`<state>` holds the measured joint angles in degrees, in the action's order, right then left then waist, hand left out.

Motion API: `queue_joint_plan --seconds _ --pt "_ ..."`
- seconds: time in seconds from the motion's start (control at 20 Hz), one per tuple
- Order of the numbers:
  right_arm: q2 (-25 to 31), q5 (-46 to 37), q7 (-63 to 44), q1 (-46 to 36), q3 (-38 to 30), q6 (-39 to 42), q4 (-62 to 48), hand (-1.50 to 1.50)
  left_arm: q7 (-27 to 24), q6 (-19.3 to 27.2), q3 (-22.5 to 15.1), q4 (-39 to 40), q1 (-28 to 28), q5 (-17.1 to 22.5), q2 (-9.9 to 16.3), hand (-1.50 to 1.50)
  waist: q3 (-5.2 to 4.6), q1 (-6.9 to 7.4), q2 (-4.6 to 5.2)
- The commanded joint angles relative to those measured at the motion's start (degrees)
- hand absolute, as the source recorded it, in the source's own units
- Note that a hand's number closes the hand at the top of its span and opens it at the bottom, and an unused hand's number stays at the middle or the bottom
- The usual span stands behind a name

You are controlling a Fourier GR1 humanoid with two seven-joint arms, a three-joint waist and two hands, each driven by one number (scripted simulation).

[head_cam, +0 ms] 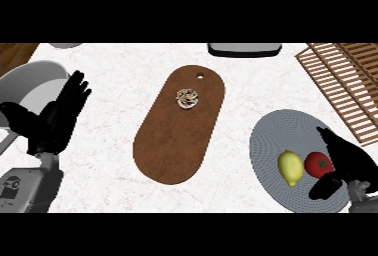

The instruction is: Pick the tomato from the placemat and place it in the tiered shelf

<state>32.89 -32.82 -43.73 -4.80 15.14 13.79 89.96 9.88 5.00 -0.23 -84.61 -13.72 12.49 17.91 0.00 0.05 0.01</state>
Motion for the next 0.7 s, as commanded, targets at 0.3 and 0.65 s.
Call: queue_joint_plan --seconds 0.3,0.65 --pt "-6.9 -7.0 9.9 0.4 -3.7 -2.5 -10.6 -1.50 2.9 -1.2 2.2 0.7 -3.3 -3.0 -2.3 0.00 0.01 -0.15 0.01" --pt "-8.3 -10.0 13.7 -2.5 -4.9 0.1 -17.2 1.50 3.9 -3.5 4.2 -2.5 -0.9 -3.1 -1.5 0.00 0.01 0.07 -0.01"
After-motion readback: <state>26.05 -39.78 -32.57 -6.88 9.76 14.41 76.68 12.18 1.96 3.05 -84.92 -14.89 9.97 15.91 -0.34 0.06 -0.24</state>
